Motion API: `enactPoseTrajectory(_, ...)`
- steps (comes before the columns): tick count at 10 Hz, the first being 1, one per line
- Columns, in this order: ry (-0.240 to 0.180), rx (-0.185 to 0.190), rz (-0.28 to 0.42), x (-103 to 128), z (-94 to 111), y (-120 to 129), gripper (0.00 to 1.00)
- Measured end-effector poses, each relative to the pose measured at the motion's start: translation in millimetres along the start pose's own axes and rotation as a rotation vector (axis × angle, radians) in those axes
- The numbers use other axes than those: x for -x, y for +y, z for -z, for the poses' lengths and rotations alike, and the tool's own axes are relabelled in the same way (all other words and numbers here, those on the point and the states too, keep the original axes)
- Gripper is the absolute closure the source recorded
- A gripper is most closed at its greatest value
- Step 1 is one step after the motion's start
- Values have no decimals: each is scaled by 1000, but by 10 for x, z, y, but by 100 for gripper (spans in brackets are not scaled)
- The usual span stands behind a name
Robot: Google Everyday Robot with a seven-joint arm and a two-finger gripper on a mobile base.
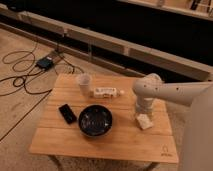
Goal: Place the white sponge in the ceramic cup
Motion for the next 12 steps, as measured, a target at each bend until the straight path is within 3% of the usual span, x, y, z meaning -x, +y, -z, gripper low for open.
enactPoseTrajectory(4, 50, -22, 23, 114, -252, -127, 35)
enactPoseTrajectory(10, 83, -12, 45, 209, -426, -165, 36)
enactPoseTrajectory(12, 93, -9, 50, 209, -477, -164, 54)
